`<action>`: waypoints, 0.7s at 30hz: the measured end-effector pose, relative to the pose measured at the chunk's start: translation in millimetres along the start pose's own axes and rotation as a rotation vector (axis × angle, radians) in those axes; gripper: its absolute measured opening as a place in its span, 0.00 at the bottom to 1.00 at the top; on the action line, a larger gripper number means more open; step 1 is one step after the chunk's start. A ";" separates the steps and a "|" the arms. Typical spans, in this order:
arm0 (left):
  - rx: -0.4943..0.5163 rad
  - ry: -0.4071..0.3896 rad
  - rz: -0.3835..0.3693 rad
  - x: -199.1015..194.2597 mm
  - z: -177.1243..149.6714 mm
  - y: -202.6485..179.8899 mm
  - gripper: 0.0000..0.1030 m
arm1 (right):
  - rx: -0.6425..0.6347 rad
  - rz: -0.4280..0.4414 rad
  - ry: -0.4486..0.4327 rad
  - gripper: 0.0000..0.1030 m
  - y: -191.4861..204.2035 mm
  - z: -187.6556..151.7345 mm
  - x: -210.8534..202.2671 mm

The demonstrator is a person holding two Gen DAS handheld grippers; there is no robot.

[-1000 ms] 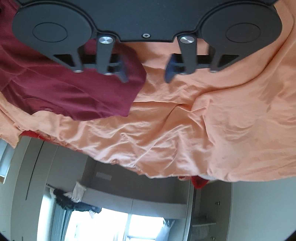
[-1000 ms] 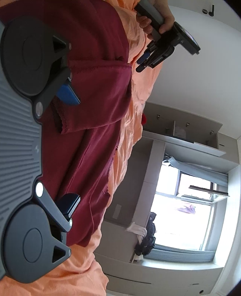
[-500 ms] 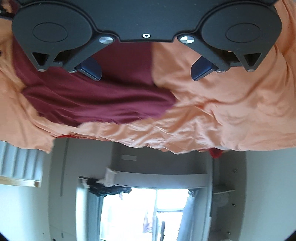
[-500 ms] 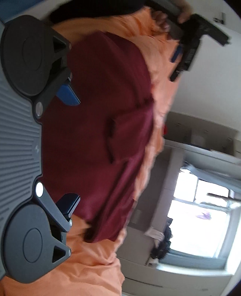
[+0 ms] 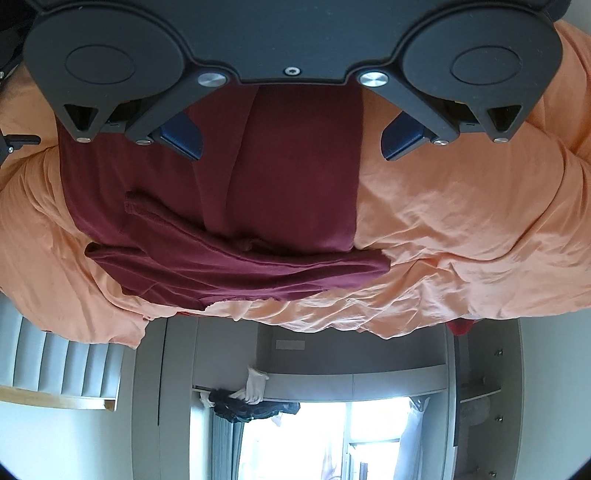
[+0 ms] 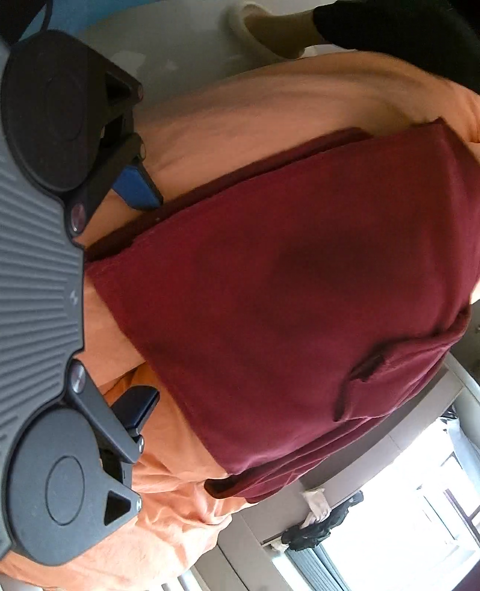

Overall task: Fold small clothes
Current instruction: 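Grasp the shirt hem with both grippers and lift it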

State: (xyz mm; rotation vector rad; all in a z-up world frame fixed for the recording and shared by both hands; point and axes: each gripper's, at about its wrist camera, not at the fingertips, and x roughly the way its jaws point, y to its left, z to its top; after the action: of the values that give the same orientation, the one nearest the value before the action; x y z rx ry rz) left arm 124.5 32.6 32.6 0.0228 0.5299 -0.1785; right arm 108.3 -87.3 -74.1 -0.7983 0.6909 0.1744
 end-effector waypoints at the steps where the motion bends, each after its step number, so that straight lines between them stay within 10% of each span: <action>1: -0.005 0.002 -0.003 -1.3 -0.9 2.5 1.00 | 0.000 -0.017 0.002 0.99 -0.3 0.3 0.0; 9: 0.003 0.004 -0.014 -8.6 -10.5 6.7 1.00 | -0.041 0.028 -0.042 0.17 0.4 1.0 -10.9; 21: 0.132 -0.060 -0.218 -21.0 -40.5 -36.8 1.00 | 0.355 0.057 -0.320 0.07 -103.6 17.8 -81.5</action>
State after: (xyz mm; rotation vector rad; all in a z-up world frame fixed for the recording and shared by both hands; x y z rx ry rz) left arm 80.0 2.6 9.2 0.0884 0.4596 -0.4258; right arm 95.3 -138.1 48.2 -0.3974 0.4241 0.2186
